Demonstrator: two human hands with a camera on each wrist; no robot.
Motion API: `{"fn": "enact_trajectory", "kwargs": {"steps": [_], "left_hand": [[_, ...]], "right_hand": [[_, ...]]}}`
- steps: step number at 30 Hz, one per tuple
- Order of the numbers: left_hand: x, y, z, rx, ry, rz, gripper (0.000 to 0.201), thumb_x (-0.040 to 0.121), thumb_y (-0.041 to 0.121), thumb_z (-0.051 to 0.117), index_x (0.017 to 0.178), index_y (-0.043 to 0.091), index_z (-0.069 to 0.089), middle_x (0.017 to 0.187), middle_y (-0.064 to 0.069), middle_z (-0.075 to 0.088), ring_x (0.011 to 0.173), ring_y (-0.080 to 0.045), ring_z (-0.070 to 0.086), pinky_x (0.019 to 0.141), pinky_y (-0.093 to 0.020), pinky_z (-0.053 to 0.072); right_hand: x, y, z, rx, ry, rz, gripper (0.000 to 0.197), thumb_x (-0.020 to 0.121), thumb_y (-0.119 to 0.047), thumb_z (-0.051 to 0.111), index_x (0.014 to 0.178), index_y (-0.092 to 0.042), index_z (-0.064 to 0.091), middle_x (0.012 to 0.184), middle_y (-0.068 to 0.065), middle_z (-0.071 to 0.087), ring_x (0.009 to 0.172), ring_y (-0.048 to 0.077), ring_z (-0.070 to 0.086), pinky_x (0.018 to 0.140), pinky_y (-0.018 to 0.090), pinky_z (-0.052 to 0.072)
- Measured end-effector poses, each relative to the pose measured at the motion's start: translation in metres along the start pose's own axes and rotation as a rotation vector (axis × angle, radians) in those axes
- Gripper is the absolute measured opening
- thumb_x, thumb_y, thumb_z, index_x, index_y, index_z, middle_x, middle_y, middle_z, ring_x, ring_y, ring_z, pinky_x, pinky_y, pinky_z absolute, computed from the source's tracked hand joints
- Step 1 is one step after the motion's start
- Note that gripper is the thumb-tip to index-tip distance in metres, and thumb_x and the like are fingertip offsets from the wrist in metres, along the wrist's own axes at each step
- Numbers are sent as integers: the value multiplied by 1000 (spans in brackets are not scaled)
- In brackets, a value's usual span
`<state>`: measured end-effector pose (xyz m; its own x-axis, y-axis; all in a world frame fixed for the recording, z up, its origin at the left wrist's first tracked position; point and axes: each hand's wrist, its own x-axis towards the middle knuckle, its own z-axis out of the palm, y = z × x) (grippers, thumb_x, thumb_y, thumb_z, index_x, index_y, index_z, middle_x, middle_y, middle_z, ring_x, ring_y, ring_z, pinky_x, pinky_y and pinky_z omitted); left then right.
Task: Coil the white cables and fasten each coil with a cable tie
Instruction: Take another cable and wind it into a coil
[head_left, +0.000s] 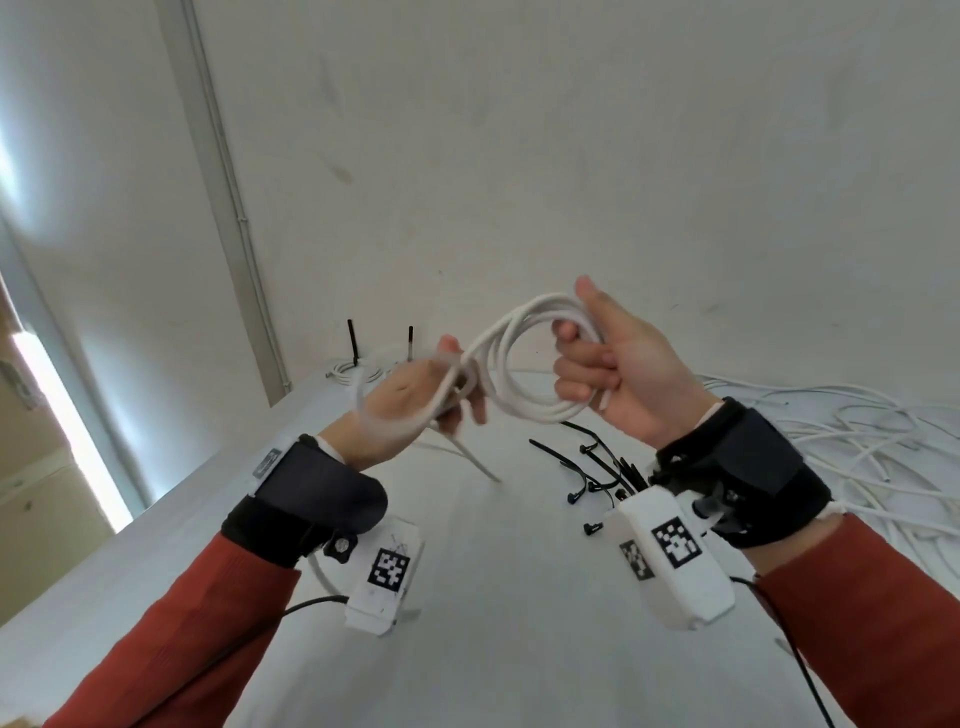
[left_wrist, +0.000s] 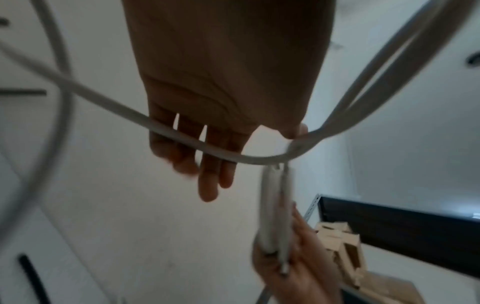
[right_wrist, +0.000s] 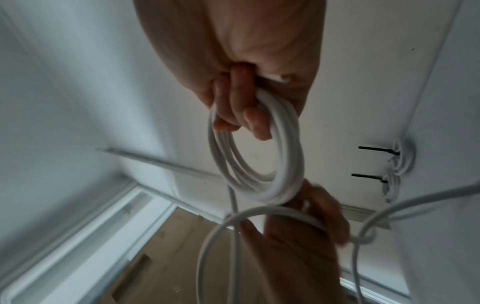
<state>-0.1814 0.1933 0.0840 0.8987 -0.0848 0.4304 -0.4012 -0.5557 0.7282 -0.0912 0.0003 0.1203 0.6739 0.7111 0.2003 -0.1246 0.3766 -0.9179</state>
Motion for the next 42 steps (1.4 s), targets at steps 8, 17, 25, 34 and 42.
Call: {"fn": "enact_trajectory", "kwargs": {"steps": [8,17,25,34,42], "left_hand": [[-16,-26,-27,150,333,-8,29,91,40,47,75,21,62,52,14,41,50,-2,36,49,-12,28],[-22,-40,-43,105,540,-55,38,81,58,43,70,24,57,50,10,38,49,-5,31,54,-29,25],[-22,-55,-57,131,563,-195,36,99,31,45,68,19,58,49,9,35,45,-5,29,53,-30,22],[-18,-49,-37,949,223,-577,28,95,43,44,111,22,53,105,-1,62,105,-29,52,87,-39,37],[18,-19,-23,889,385,-16,57,92,45,47,141,18,35,102,-12,54,95,-35,55,82,-48,45]], "right_hand": [[6,-30,-39,100,229,-99,47,101,-44,34,67,-13,44,36,-9,21,28,5,19,34,18,27],[1,-34,-65,30,409,-152,45,101,-41,36,66,-13,43,36,-9,20,29,7,17,34,17,23],[-13,-44,-102,128,478,-139,46,102,-42,32,66,-14,42,33,-9,21,27,6,18,32,17,25],[-7,-46,-70,317,224,-45,48,100,-47,32,69,-13,46,37,-7,26,31,7,26,40,15,35],[2,-46,-32,390,49,38,47,99,-47,34,69,-13,47,39,-7,30,34,7,30,47,18,42]]}}
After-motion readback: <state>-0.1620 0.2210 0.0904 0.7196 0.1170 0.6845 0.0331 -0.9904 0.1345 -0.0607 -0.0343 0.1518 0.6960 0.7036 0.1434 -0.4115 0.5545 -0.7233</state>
